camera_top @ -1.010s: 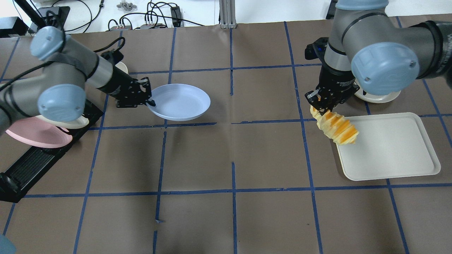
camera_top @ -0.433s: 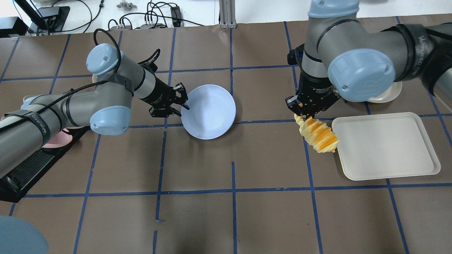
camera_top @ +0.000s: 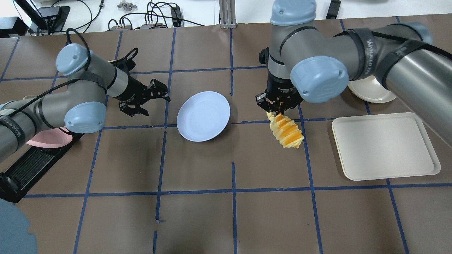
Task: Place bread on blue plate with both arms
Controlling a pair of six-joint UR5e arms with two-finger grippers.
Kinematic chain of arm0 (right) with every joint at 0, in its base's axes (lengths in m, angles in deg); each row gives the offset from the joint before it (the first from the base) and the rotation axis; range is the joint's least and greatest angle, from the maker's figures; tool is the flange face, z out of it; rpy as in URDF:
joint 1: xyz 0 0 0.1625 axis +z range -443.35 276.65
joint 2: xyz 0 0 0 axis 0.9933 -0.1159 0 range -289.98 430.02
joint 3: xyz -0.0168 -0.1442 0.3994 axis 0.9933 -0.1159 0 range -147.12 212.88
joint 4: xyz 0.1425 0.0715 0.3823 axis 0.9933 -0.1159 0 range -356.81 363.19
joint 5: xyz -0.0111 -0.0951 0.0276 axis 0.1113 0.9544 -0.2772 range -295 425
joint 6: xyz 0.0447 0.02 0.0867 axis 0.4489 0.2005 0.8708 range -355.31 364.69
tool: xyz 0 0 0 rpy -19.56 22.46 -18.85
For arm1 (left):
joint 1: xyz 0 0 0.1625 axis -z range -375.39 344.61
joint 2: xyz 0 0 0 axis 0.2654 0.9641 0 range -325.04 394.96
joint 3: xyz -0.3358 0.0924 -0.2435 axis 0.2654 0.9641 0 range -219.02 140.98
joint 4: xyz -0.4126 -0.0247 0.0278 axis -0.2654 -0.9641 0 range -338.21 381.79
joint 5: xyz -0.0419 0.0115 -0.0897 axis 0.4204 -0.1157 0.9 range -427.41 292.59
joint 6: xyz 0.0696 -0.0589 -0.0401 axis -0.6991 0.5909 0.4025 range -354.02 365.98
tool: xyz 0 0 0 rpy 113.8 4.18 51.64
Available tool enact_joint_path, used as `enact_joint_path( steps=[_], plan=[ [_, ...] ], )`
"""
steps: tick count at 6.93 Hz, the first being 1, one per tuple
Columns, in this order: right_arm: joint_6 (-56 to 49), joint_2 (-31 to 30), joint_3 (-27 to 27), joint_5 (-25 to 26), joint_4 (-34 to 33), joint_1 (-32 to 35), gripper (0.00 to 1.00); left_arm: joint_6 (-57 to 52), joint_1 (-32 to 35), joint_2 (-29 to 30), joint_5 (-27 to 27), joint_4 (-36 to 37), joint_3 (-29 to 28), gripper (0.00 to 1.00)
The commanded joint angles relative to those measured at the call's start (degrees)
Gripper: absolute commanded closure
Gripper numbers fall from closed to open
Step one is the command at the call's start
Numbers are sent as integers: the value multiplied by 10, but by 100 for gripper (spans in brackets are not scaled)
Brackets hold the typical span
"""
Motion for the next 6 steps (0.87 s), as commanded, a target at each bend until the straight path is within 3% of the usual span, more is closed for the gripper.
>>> enact_joint_path(
  steps=[1, 4, 6],
  plan=[
    [50, 74, -68, 0, -25, 51, 92, -89, -55, -7, -33, -66, -19, 0],
    [117, 157, -129, 1, -67, 99, 93, -88, -55, -61, -168, -186, -69, 0],
    [135, 177, -130, 0, -82, 118, 92, -88, -59, -70, -203, -254, -112, 0]
  ],
)
